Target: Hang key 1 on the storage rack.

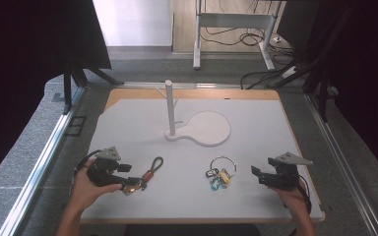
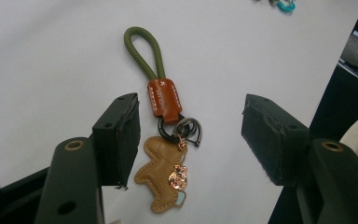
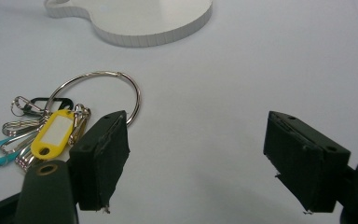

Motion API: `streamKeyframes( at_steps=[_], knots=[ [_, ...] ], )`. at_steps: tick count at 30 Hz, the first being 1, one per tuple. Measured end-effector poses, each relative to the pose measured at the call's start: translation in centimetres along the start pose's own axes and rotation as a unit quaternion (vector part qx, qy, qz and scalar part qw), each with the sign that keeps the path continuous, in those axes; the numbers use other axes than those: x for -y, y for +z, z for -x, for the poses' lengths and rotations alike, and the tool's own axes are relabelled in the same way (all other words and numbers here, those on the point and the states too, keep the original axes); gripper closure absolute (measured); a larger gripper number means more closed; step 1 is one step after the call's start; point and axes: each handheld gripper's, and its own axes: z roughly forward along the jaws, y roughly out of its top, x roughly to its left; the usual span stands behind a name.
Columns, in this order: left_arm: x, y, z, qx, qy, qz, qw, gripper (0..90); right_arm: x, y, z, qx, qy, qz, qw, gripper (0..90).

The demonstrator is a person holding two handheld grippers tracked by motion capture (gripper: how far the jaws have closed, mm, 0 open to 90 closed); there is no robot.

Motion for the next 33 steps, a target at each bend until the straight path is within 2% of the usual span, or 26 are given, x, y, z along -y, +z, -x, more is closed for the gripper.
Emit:
streamKeyframes(
  at_steps=[3,7,15,21,25,29,30,33],
  knots=[
    [0.0,0.1,0.0,-0.002,-0.002,-0.001,1.0,37.7,0.0,-0.7,0.4,-0.003,0.004,0.011,0.9999,25.0],
    [-0.1,0.2,0.0,-0.001,0.001,-0.004,1.0,37.7,0.0,-1.3,0.6,0.005,-0.006,0.013,0.9999,27.2],
    [-0.2,0.3,-0.1,-0.003,-0.004,-0.003,1.0,37.7,-0.1,-1.6,1.0,0.005,-0.007,0.024,0.9997,28.2],
    [-0.3,0.7,0.1,-0.004,-0.012,-0.002,0.9999,37.8,0.2,-1.4,1.1,-0.001,-0.009,0.015,0.9998,28.9],
    [-0.4,1.4,0.2,-0.006,-0.006,-0.015,0.9998,37.8,0.3,-1.2,0.9,-0.008,-0.02,0.008,0.9997,29.2],
    [-0.3,1.8,0.3,-0.011,0.002,-0.03,0.9995,37.7,0.2,-1.2,1.0,-0.007,-0.017,0.003,0.9998,29.3],
    [-0.3,1.7,0.4,-0.011,0.002,-0.029,0.9995,37.7,0.3,-1.2,1.1,-0.009,-0.009,0.003,0.9999,29.4],
    [-0.3,1.5,0.5,-0.011,0.0,-0.023,0.9997,37.8,0.4,-1.2,1.0,-0.009,-0.011,0.001,0.9999,29.4]
  ],
)
